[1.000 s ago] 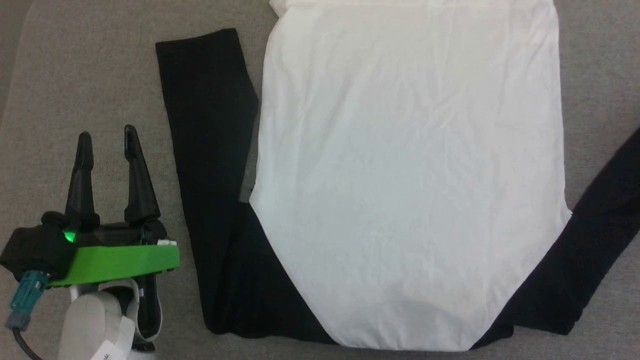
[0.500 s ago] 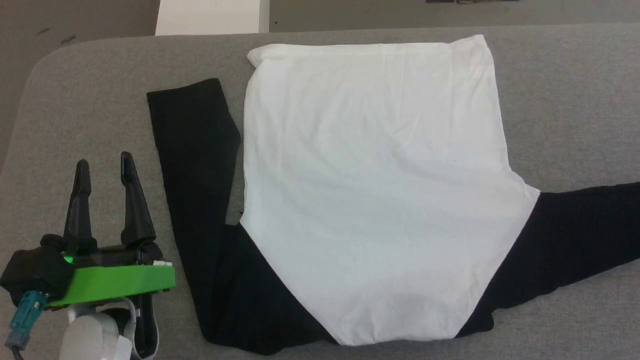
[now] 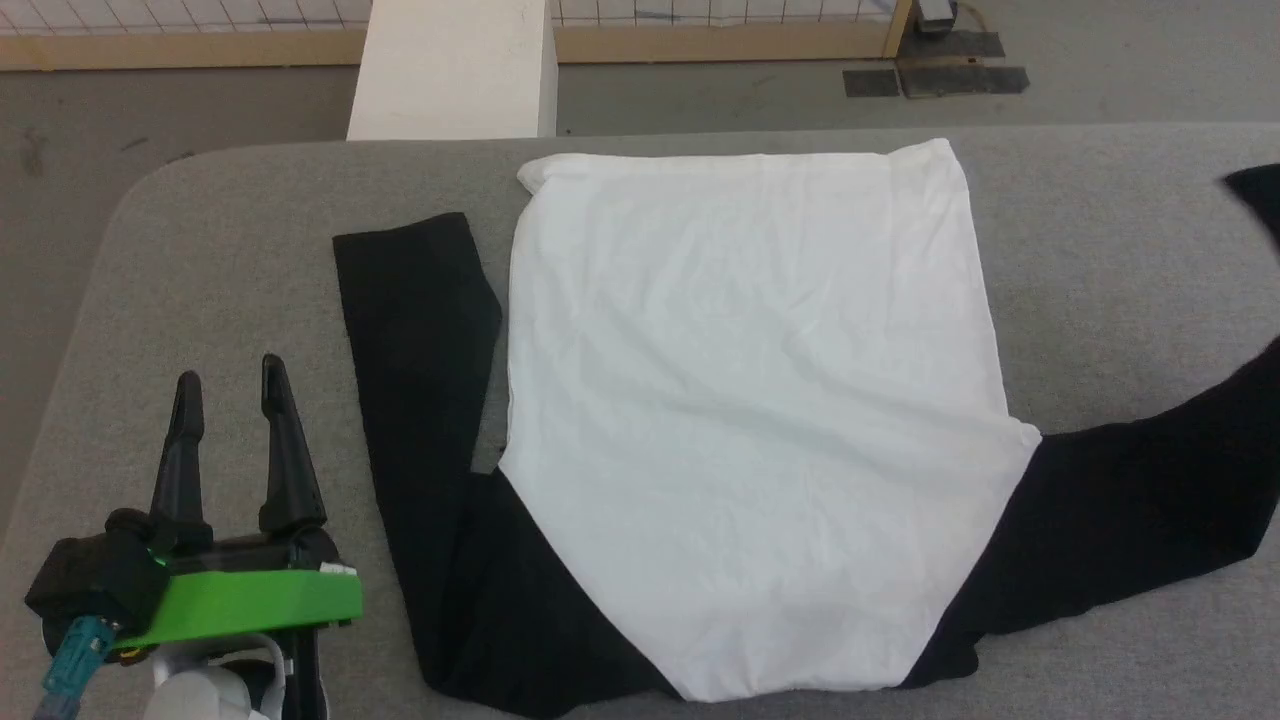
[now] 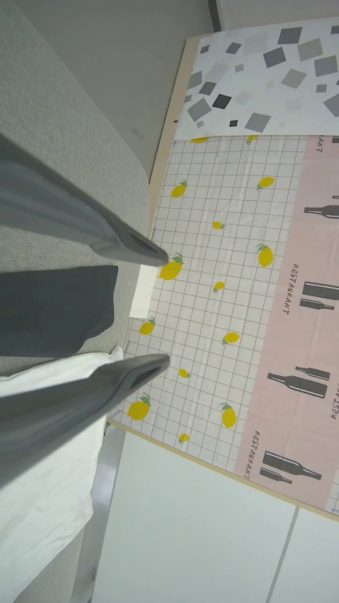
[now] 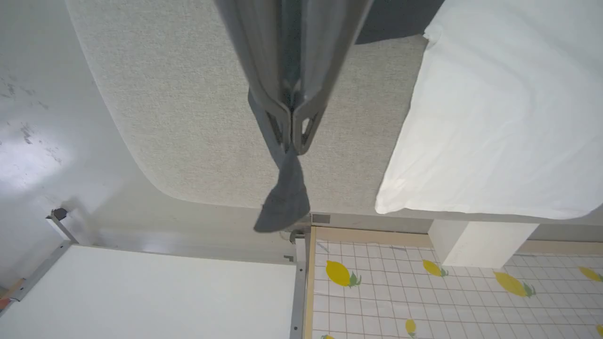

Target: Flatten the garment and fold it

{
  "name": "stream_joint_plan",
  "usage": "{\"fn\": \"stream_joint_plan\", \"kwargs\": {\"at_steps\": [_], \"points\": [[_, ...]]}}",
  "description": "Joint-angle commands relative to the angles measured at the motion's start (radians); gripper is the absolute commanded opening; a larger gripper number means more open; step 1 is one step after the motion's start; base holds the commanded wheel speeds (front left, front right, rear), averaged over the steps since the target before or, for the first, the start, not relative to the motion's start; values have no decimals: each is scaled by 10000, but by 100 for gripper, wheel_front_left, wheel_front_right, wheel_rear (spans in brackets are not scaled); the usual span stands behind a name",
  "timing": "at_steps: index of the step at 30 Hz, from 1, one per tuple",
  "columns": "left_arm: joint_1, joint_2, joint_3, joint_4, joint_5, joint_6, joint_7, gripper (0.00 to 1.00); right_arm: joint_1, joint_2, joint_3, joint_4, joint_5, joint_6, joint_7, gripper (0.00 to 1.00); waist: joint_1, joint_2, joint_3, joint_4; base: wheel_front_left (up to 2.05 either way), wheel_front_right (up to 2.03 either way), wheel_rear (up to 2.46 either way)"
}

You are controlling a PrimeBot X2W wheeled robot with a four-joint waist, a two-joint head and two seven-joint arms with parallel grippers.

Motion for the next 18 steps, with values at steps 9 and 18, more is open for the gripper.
{"fn": "stream_joint_plan", "kwargs": {"at_steps": [9, 18], "points": [[333, -21, -81, 51, -78, 17, -47, 100, 104, 1497, 3429, -2304, 533, -15, 785, 0, 1, 0, -539, 311, 0, 0, 0], [333, -22, -214, 62, -270, 89, -47, 100, -764, 2844, 6240, -1375, 688, -15, 457, 0, 1, 0, -445, 673, 0, 0, 0]]}}
